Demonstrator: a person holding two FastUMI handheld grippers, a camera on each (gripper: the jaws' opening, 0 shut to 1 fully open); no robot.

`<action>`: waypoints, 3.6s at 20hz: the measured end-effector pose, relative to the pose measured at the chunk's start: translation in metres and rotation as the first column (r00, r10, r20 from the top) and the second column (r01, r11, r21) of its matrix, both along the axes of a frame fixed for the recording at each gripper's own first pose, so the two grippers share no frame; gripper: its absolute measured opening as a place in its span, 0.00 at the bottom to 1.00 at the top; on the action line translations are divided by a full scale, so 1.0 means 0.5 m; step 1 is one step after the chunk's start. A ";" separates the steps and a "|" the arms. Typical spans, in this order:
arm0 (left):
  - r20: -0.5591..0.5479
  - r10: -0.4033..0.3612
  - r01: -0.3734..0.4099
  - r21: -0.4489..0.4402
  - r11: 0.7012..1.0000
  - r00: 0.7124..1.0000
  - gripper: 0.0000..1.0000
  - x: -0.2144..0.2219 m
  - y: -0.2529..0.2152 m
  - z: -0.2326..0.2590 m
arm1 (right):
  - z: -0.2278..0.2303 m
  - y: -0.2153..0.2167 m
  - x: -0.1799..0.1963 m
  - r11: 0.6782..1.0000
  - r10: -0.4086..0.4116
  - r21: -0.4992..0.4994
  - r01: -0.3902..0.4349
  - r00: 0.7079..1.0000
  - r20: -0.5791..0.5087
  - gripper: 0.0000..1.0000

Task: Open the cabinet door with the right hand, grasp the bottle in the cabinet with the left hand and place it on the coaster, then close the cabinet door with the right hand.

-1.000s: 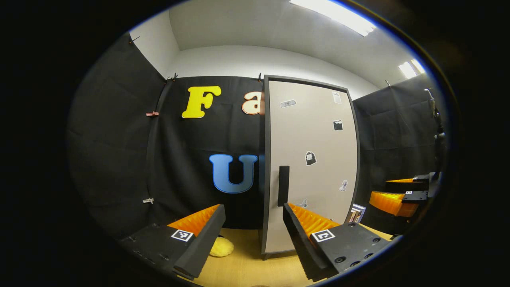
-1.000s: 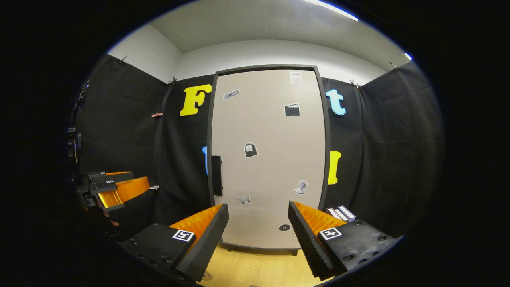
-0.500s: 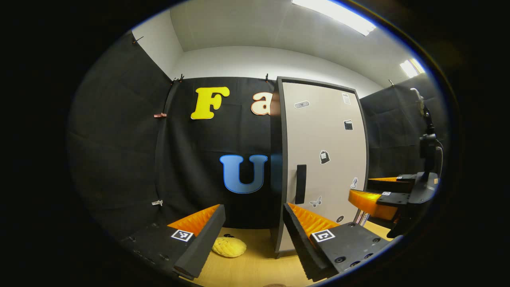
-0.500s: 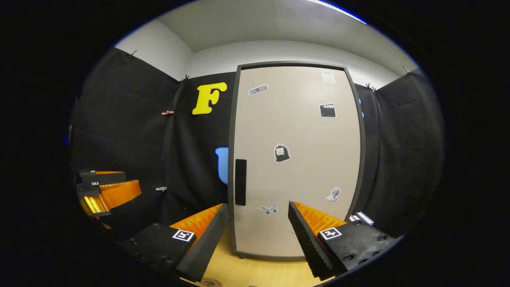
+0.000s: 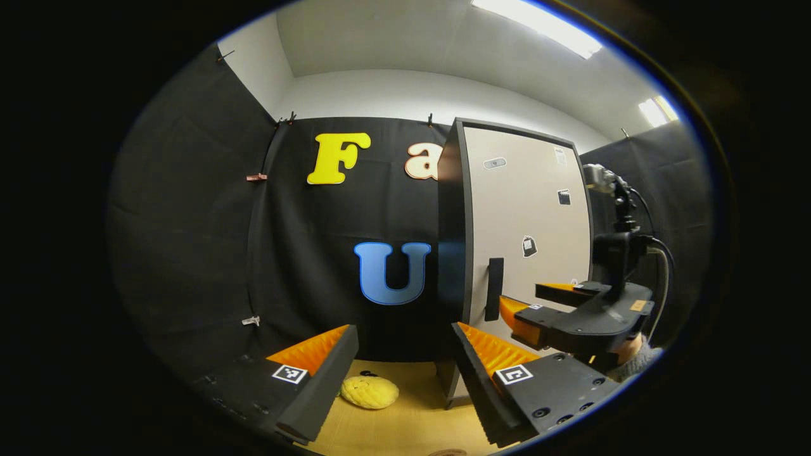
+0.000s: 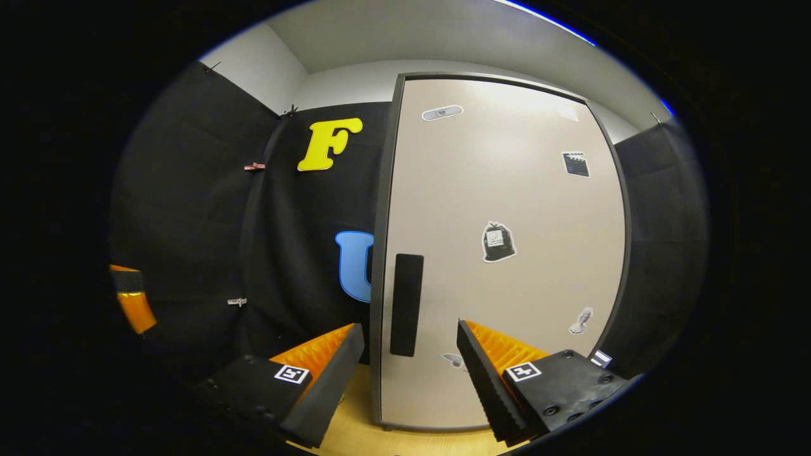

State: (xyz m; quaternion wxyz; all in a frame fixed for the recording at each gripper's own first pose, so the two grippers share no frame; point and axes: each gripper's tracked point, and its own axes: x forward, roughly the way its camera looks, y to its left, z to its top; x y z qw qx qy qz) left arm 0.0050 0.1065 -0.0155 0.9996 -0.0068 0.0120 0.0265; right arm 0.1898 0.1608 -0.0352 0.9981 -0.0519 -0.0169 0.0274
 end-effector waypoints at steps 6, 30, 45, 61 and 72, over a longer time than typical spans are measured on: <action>-0.003 -0.021 0.021 -0.022 1.000 1.000 0.93 -0.011 0.027 -0.011 | -0.013 0.015 0.100 0.996 -0.079 0.030 0.078 0.997 0.007 0.92; -0.004 0.026 -0.026 -0.051 0.998 1.000 0.93 -0.037 0.103 -0.026 | -0.019 -0.002 0.143 0.987 -0.153 0.055 0.153 0.988 -0.002 0.17; 0.018 -0.050 0.051 -0.062 0.997 0.999 0.92 -0.075 0.010 -0.007 | 0.007 -0.012 -0.042 0.999 -0.010 0.041 0.012 0.998 -0.056 0.17; 0.020 -0.265 0.265 -0.051 0.963 0.964 0.92 -0.051 -0.172 -0.015 | 0.044 -0.184 -0.252 0.986 -0.154 0.050 0.158 0.985 -0.075 0.16; 0.022 -0.341 0.342 -0.066 0.937 0.940 0.92 -0.015 -0.323 -0.027 | 0.076 -0.331 -0.320 0.974 -0.215 0.053 0.220 0.974 -0.075 0.14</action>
